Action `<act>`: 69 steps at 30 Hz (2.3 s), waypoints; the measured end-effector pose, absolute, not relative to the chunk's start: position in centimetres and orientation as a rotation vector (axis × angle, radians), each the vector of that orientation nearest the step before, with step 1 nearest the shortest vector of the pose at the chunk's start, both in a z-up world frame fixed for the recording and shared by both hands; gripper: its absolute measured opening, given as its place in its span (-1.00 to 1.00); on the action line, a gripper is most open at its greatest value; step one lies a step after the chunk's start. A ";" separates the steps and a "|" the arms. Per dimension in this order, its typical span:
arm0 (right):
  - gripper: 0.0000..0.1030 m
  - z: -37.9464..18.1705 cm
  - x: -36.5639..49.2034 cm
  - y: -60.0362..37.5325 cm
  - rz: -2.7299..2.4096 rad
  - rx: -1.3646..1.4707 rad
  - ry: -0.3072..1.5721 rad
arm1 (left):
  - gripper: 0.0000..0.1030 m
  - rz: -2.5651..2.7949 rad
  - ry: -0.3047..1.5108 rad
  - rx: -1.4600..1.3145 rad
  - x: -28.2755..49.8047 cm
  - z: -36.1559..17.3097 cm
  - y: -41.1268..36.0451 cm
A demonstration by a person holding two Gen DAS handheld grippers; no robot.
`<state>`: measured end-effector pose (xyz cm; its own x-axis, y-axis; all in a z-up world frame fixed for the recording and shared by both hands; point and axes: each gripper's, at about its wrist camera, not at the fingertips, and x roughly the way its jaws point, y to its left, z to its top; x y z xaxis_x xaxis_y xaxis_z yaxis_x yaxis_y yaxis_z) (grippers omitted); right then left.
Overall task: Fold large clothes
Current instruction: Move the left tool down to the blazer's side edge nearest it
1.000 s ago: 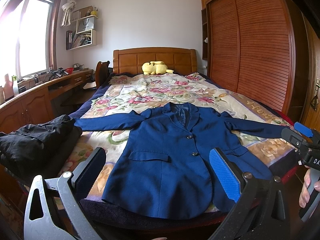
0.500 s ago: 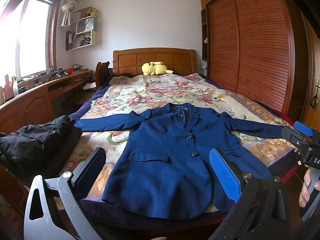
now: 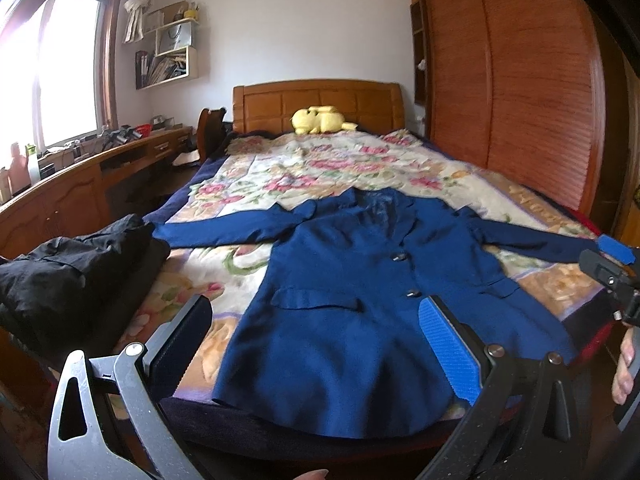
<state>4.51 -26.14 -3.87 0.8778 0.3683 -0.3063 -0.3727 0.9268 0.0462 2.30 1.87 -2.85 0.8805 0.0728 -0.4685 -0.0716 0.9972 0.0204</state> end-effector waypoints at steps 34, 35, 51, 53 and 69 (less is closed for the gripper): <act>0.99 -7.6 23.3 -16.1 0.580 -0.172 0.479 | 1.00 0.068 0.669 -0.089 19.1 -9.7 14.7; 0.99 -7.6 23.7 -15.8 0.589 -0.174 0.481 | 1.00 0.075 0.669 -0.088 19.9 -9.6 15.2; 0.99 -11.8 28.4 -14.7 0.630 -0.166 0.591 | 1.00 0.108 0.769 -0.087 31.7 -14.0 18.8; 0.99 -11.9 28.3 -15.6 0.637 -0.142 0.595 | 1.00 0.123 0.784 -0.068 33.0 -14.5 19.1; 1.00 -11.5 27.9 -15.4 0.648 -0.130 0.582 | 0.95 0.252 0.897 -0.256 40.6 -17.3 26.2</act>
<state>27.88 -15.35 -11.51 0.6446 0.5319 -0.5492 -0.6029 0.7953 0.0627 40.57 26.18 -17.30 0.5987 0.1083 -0.7936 -0.3205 0.9404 -0.1135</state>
